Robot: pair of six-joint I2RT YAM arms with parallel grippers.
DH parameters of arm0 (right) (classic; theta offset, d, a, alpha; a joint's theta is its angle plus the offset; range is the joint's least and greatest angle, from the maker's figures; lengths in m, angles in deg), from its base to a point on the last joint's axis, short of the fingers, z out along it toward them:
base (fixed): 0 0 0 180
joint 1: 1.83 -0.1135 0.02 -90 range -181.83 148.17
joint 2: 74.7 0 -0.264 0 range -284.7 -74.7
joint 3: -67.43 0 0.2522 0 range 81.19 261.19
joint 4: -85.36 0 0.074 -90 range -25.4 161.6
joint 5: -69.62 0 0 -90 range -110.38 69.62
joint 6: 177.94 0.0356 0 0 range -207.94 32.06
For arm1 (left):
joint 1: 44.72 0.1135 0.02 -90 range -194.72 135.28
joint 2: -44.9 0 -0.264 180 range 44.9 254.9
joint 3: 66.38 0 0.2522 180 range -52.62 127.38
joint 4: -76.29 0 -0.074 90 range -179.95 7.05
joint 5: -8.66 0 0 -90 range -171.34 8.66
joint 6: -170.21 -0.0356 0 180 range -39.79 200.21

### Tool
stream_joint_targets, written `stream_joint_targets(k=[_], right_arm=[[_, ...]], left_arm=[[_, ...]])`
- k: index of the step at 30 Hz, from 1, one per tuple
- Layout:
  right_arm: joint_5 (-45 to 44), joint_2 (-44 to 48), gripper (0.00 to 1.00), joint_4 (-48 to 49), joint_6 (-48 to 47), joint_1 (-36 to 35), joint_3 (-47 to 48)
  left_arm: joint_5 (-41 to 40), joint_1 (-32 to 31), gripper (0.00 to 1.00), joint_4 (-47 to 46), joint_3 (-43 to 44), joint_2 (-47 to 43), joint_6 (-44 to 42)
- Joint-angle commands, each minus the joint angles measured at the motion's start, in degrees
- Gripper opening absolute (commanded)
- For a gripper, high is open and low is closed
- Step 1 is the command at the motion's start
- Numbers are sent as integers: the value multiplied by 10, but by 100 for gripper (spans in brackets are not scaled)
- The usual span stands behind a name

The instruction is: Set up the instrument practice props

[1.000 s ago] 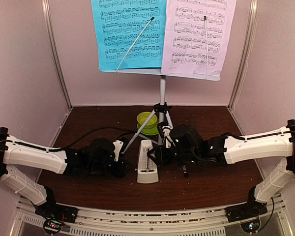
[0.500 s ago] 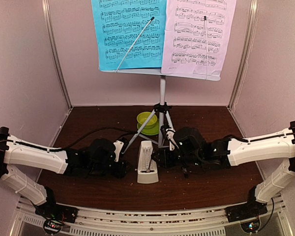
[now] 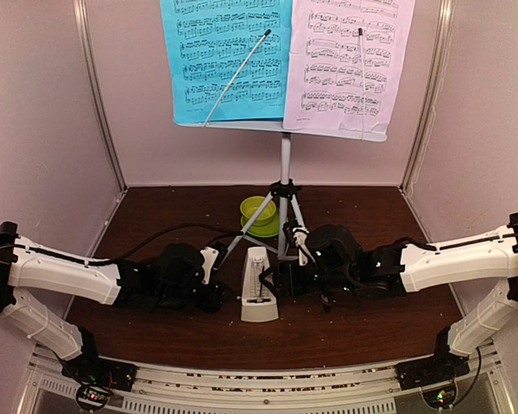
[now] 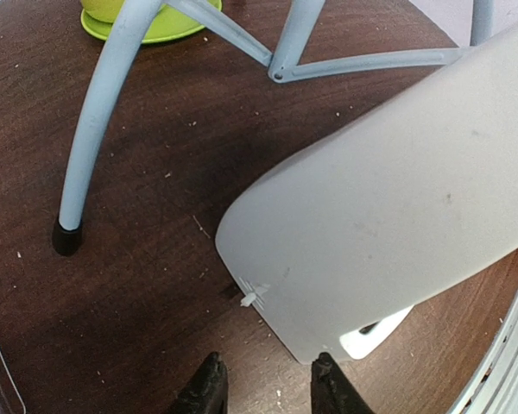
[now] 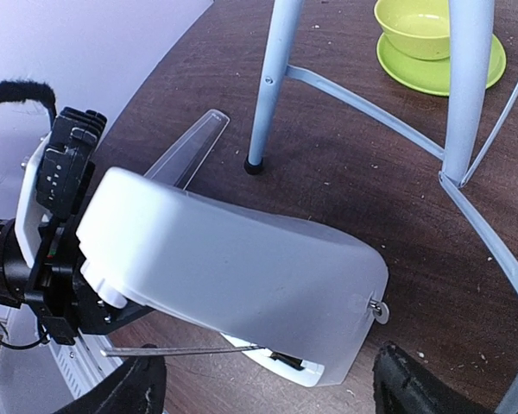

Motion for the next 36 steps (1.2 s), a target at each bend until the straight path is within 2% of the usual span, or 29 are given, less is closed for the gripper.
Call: stream_joint_targets(k=[1,5,12,28,36], right_arm=[[-2,-4,85,13,-6,-8,21],[-8,-19,91,4,-11,-13,41],[-50,-32,92,-56,-16,-14,82],[-110,64,93,-100,-7,16,-38],[-102,103,93,-120,-4,39,-74]], left_arm=[[-10,-3,35,-6,11,-7,-8],[-13,-3,35,-5,5,-13,-7],[-17,-3,35,-5,-2,-22,-1],[-13,-3,35,-8,11,-7,-14],[-24,2,35,-11,-2,-30,-8]])
